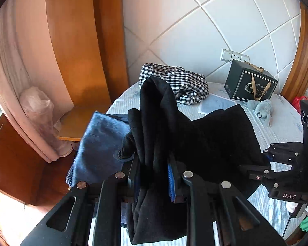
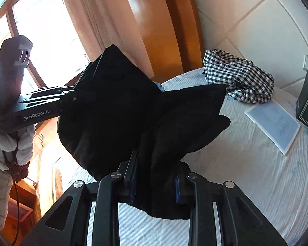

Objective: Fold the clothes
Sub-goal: 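Carry the bundle onto the stack of folded clothes and open both grippers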

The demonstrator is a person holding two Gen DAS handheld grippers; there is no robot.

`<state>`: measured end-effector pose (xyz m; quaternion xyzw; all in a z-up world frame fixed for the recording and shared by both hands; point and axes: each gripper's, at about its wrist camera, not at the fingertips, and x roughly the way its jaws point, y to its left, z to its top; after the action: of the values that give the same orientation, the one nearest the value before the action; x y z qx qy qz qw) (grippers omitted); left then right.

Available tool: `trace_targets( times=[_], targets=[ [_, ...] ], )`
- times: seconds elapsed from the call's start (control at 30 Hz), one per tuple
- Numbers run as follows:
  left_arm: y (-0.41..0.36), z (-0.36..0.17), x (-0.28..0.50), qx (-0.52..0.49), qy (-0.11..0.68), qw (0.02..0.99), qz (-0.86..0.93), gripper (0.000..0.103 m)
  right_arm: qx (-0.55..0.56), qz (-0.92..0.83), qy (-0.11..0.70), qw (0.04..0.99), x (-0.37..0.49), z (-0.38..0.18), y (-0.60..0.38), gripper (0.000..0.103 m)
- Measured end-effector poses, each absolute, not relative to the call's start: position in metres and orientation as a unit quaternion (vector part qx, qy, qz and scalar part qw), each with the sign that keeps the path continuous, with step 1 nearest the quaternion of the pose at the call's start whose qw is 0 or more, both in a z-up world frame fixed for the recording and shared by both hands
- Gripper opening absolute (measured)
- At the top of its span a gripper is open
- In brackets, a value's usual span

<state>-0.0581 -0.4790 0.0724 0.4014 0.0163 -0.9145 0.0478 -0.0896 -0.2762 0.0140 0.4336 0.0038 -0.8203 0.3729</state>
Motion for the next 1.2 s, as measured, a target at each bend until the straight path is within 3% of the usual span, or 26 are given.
trace_targets(
  times=[0.23, 0.33, 0.37, 0.43, 0.5, 0.7, 0.73, 0.83, 0.9, 0.97, 1.2],
  targets=[
    [-0.564, 0.065, -0.074, 0.429, -0.02, 0.024, -0.903, 0.022, 0.462, -0.82, -0.026, 0.337, -0.105, -0.01, -0.346, 0.027],
    [-0.595, 0.041, -0.086, 0.446, -0.048, 0.058, -0.892, 0.034, 0.473, -0.819, -0.039, 0.322, -0.112, -0.021, -0.376, 0.041],
    [-0.605, 0.029, -0.089, 0.457, -0.051, 0.073, -0.885, 0.04, 0.477, -0.819, -0.043, 0.316, -0.114, -0.024, -0.386, 0.041],
    [-0.626, 0.003, -0.094, 0.48, -0.057, 0.105, -0.869, 0.041, 0.485, -0.82, -0.051, 0.3, -0.115, -0.033, -0.395, 0.041],
    [-0.638, -0.013, -0.092, 0.485, -0.04, 0.106, -0.867, 0.051, 0.483, -0.826, -0.061, 0.285, -0.113, -0.034, -0.386, 0.047],
    [-0.638, 0.0, -0.078, 0.459, -0.017, 0.101, -0.882, 0.052, 0.463, -0.845, -0.031, 0.264, -0.104, -0.011, -0.382, 0.048],
    [-0.638, 0.008, -0.071, 0.452, -0.009, 0.099, -0.886, 0.052, 0.46, -0.849, -0.025, 0.26, -0.103, -0.008, -0.382, 0.05],
    [-0.628, 0.03, -0.046, 0.43, 0.026, 0.078, -0.899, 0.062, 0.452, -0.855, -0.012, 0.253, -0.097, 0.0, -0.378, 0.076],
    [-0.615, 0.041, -0.028, 0.416, 0.045, 0.062, -0.906, 0.08, 0.449, -0.857, -0.005, 0.253, -0.089, 0.001, -0.375, 0.086],
    [-0.602, 0.047, -0.011, 0.402, 0.063, 0.053, -0.912, 0.08, 0.446, -0.858, 0.002, 0.254, -0.081, 0.001, -0.371, 0.098],
    [-0.537, 0.026, 0.02, 0.429, 0.083, 0.035, -0.899, 0.08, 0.436, -0.863, 0.027, 0.254, -0.054, 0.002, -0.357, 0.099]
  ],
)
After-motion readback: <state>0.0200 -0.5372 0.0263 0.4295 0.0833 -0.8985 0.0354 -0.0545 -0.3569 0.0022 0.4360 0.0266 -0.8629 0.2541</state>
